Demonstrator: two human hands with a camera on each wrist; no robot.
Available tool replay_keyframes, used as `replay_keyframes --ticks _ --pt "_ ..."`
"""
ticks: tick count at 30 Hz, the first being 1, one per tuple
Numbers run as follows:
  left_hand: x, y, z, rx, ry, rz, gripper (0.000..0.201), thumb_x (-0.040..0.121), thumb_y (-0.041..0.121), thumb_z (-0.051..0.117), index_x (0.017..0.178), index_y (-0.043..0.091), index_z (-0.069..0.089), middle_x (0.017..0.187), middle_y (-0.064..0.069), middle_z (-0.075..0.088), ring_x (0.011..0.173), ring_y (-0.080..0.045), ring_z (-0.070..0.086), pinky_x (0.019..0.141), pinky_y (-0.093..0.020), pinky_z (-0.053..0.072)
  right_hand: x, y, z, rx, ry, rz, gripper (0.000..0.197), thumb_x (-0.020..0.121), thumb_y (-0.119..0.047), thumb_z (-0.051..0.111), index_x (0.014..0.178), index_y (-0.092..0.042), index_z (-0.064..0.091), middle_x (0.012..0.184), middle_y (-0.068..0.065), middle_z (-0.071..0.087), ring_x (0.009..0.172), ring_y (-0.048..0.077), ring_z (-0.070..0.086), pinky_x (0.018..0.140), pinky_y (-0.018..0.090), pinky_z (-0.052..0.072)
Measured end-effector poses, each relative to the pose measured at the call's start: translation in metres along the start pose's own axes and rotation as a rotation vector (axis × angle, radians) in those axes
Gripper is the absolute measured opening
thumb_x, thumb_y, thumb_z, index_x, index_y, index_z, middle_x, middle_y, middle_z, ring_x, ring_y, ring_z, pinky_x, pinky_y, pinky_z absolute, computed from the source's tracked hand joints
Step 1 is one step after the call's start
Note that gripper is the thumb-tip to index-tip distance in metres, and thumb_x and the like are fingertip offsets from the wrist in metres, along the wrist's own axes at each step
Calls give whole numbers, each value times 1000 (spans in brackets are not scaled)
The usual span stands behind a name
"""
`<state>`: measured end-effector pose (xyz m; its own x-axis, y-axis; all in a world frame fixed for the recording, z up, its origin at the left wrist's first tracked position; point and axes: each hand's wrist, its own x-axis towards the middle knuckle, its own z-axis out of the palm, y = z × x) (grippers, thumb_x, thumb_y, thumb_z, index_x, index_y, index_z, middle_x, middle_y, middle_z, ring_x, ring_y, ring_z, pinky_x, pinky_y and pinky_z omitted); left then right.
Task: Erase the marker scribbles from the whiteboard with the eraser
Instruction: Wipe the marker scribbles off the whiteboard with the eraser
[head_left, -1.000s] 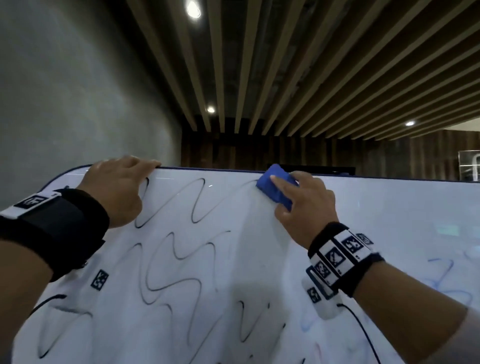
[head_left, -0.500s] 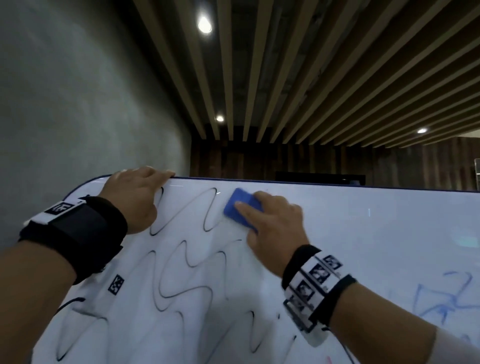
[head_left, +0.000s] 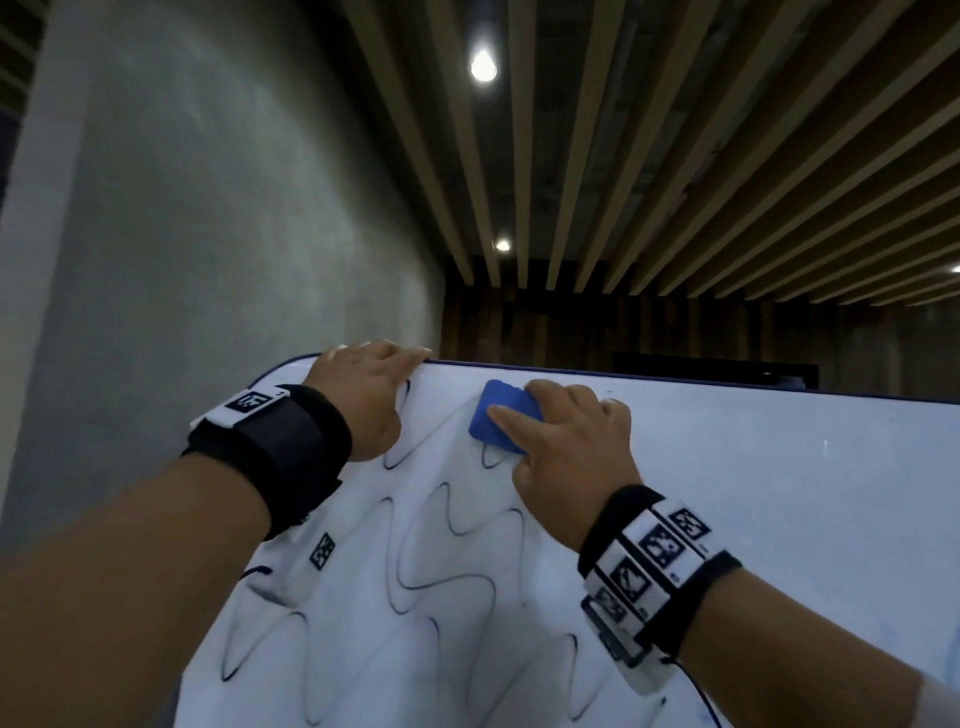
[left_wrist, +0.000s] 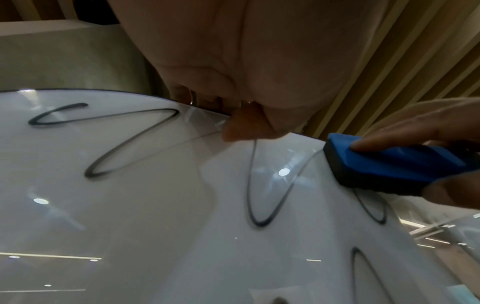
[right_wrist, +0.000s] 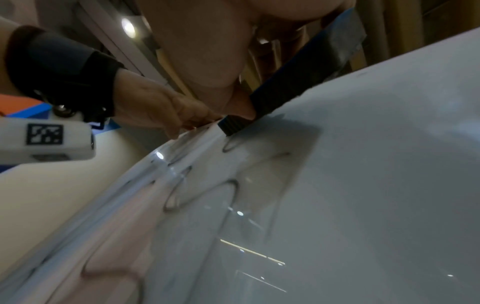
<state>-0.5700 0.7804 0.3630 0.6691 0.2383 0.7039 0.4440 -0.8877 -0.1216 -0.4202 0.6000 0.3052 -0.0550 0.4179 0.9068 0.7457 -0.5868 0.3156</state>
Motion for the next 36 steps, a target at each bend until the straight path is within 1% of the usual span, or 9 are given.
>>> replay_keyframes --ticks 6,10,13,19,22,24,30,33,36 --pt "-3 1 -8 -7 -18 -2 77 88 13 51 158 27 23 155 -1 38 140 -24 39 117 -39 28 -6 41 -14 -23 -14 76 56 63 -21 74 117 -35 65 123 6 59 105 34 57 85 53 41" --pt "-4 3 -10 -17 -27 -6 75 89 14 50 158 27 22 156 -1 36 142 -24 37 118 -39 27 15 4 -11 -8 -31 31 54 61 -25 69 114 -35 66 123 8 59 103 35 56 84 53 40" --pt "-4 4 -12 -29 -42 -11 75 91 14 51 158 25 22 158 -2 35 143 -24 36 120 -39 26 30 -19 -9 -33 -109 -53 51 69 -27 67 119 -38 60 125 4 54 106 31 52 90 53 37" --pt "-3 -1 -4 -59 -26 -21 78 87 15 55 158 23 23 160 0 32 146 -21 32 122 -41 21 -6 36 -17 -49 -6 53 58 56 -20 79 112 -34 69 117 7 61 100 34 58 82 51 42" --pt "-2 -2 2 -72 -5 -33 79 85 18 57 157 22 26 158 0 36 144 -22 34 122 -43 22 -4 15 -16 -15 -37 124 56 56 -26 71 111 -35 69 114 9 61 95 35 58 79 50 42" --pt "-1 2 2 -57 -2 -40 78 86 20 58 157 22 26 157 -1 37 144 -22 35 121 -44 24 8 -16 -12 32 -106 78 56 55 -28 67 110 -35 68 112 10 62 90 35 58 75 49 43" --pt "-4 6 -9 -41 -87 -34 91 83 32 68 159 25 18 161 1 30 148 -20 29 123 -43 22 26 -31 -12 104 -215 -56 47 80 -29 65 126 -36 56 134 3 52 120 29 49 99 54 35" --pt "-11 12 -14 -33 -65 17 109 72 43 75 160 29 11 161 2 27 148 -20 27 123 -42 21 27 -21 -21 241 -205 -63 39 81 -28 66 118 -32 53 120 -7 54 111 19 51 97 41 36" --pt "-23 33 -6 -29 85 189 109 70 47 77 158 27 17 159 4 28 146 -18 27 123 -37 23 33 -22 -30 405 -189 -75 38 77 -27 70 109 -28 49 105 -10 54 94 13 49 93 36 41"
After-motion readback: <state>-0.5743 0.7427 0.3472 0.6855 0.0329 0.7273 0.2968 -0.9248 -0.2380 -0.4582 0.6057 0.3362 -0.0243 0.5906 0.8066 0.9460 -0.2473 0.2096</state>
